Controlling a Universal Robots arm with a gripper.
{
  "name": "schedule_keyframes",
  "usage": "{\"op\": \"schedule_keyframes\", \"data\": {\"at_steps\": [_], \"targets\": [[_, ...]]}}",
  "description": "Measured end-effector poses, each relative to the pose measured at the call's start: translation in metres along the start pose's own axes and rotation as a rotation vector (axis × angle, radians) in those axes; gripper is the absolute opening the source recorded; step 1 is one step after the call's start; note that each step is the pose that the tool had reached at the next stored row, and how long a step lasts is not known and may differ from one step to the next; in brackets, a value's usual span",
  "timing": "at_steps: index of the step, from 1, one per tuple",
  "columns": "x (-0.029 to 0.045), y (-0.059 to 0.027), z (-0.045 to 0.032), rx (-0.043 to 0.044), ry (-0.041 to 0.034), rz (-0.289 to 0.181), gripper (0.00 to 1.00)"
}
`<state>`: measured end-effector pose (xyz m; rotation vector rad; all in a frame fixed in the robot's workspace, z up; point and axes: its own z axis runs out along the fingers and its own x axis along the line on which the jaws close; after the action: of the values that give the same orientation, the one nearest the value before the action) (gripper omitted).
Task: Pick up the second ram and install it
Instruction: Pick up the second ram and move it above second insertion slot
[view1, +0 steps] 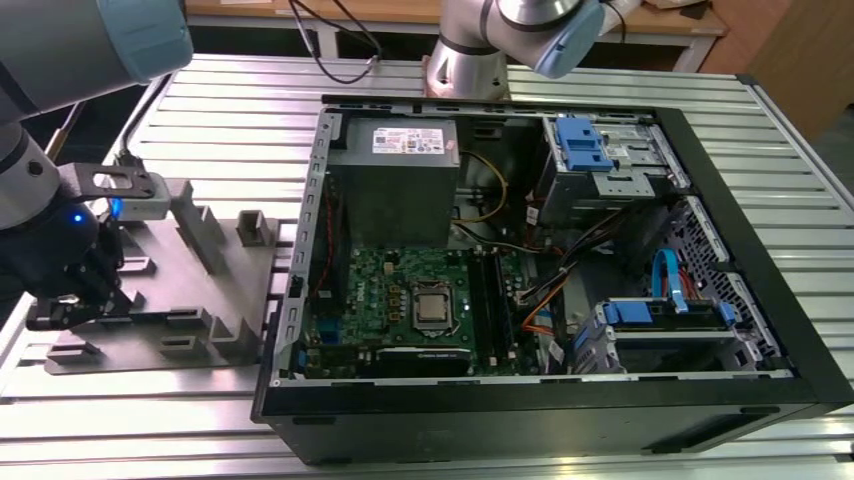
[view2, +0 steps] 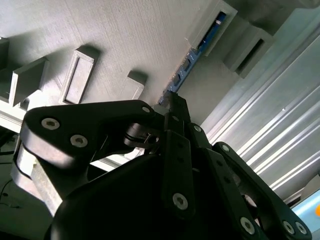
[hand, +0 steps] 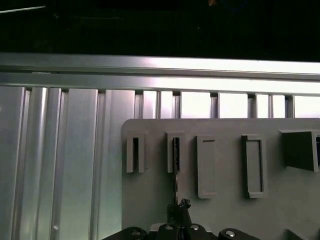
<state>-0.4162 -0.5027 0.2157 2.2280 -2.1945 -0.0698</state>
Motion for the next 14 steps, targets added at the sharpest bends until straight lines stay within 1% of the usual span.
{"op": "schedule_keyframes", "data": {"at_steps": [4,5,6,8,10,14], "targets": [[0.0001,-0.0001,0.0001,0.0001,-0.0014,0.000,0.08],[0.0001,0.0000,0.0001,0.0001,-0.0015,0.000,0.14],[0.0001,0.0000,0.0001,0.0001,-0.0015,0.000,0.14],[0.0002,0.0000,0.0001,0.0001,-0.0015,0.000,0.27],[0.0002,0.0001,0.0005,0.0003,-0.0015,0.000,0.27],[0.0003,-0.0001,0.0063,0.0005,-0.0013,-0.003,0.27]]}}
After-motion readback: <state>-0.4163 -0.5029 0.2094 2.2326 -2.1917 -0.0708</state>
